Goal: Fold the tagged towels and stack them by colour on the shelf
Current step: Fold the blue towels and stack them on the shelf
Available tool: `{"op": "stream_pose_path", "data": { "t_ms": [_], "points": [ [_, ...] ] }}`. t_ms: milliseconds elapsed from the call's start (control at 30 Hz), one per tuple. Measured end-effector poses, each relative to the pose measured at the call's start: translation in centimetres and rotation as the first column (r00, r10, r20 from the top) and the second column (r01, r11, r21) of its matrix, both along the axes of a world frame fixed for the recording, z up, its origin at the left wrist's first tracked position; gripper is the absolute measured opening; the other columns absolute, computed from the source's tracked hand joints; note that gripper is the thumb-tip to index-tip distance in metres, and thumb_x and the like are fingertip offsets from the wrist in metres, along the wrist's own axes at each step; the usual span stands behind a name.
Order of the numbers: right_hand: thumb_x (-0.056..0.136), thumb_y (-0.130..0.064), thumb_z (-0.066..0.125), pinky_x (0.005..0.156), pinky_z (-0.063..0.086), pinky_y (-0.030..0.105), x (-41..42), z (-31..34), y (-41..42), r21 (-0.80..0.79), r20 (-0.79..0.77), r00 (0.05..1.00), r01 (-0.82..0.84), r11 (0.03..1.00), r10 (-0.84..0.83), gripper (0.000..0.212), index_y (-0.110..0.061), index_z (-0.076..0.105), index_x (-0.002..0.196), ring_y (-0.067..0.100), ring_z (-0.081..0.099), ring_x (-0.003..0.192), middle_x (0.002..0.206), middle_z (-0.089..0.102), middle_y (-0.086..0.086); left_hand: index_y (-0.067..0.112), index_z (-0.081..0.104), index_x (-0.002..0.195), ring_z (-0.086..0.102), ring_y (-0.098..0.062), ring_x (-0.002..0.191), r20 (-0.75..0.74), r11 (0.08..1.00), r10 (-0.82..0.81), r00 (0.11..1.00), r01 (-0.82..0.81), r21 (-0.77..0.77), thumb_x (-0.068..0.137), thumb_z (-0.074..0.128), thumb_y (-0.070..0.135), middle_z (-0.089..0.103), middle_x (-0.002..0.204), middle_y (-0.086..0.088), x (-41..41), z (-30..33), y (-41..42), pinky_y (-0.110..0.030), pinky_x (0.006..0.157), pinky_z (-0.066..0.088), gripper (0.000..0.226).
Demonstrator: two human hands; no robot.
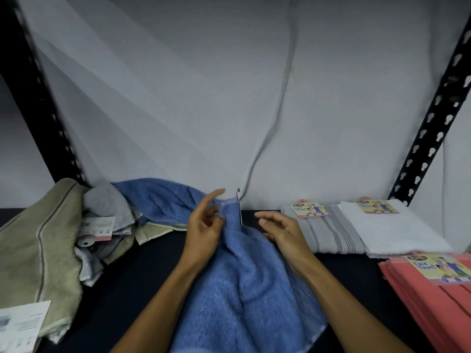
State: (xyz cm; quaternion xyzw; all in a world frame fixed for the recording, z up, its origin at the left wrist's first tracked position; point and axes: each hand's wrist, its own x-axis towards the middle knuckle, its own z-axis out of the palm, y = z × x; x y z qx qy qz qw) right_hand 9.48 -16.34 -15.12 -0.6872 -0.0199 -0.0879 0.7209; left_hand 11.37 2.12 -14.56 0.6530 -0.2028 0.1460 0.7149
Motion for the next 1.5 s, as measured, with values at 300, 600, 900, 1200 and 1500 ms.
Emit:
{"op": "stream_pose_path", "data": {
  "t_ms": [300,600,900,1200,1500],
  "points": [
    [0.092,-0.005,0.064,0.088,0.05,0.026,-0.3,0.1,-1.2,0.003,0.065,0.983,-0.17,0.985,0.17,0.01,-0.009,0.062,0.101,0.011,0.066,0.099,0.108,0.072,0.005,0.04,0.052,0.132,0.062,-0.036,0.102,-0.279,0.729,-0.536,0.797,0.269,-0.63,0.076,0.057,-0.012,0.062,0.124,-0.027,0.3,-0.6,1.3,-0.048,0.083,0.055,0.076],
    [0.088,0.01,0.059,0.08,0.054,0.028,-0.6,-0.3,-0.9,0.126,-0.054,0.928,-0.361,0.924,0.37,0.021,-0.007,0.059,0.1,0.021,0.067,0.093,0.102,0.07,0.014,0.008,0.075,0.095,0.068,-0.034,0.099,-0.366,0.758,-0.562,0.742,0.286,-0.586,0.068,0.056,-0.014,0.068,0.117,-0.023,0.5,-0.8,1.8,-0.043,0.082,0.058,0.039],
    [0.085,0.01,0.066,0.089,0.057,0.038,-0.5,-0.3,-0.4,0.082,0.022,0.989,-0.149,0.985,0.148,0.029,-0.014,0.071,0.1,0.019,0.069,0.099,0.112,0.072,0.008,0.0,0.068,0.109,0.069,-0.03,0.098,-0.479,0.94,-0.288,0.83,0.147,-0.309,0.086,0.064,0.011,0.07,0.111,-0.023,0.4,-0.8,1.0,-0.036,0.081,0.056,0.026],
    [0.082,0.003,0.072,0.084,0.058,0.031,-0.4,-0.3,-0.6,0.014,0.039,0.994,-0.101,0.995,0.1,0.022,-0.017,0.078,0.089,0.014,0.07,0.095,0.103,0.074,0.002,0.008,0.073,0.104,0.071,-0.025,0.094,-0.489,0.975,-0.22,0.844,0.175,-0.137,0.082,0.068,-0.01,0.073,0.107,-0.016,0.4,-1.3,0.6,-0.029,0.075,0.058,0.029],
    [0.081,0.001,0.074,0.079,0.056,0.024,-0.4,0.0,-0.9,-0.131,0.132,0.988,-0.066,0.989,0.083,0.03,-0.029,0.078,0.085,0.007,0.07,0.093,0.099,0.074,-0.003,0.013,0.075,0.102,0.071,-0.021,0.099,-0.39,0.987,-0.16,0.907,0.138,-0.085,0.08,0.071,-0.009,0.075,0.107,-0.008,0.1,-0.7,0.5,-0.03,0.082,0.057,0.032]
  ]
}}
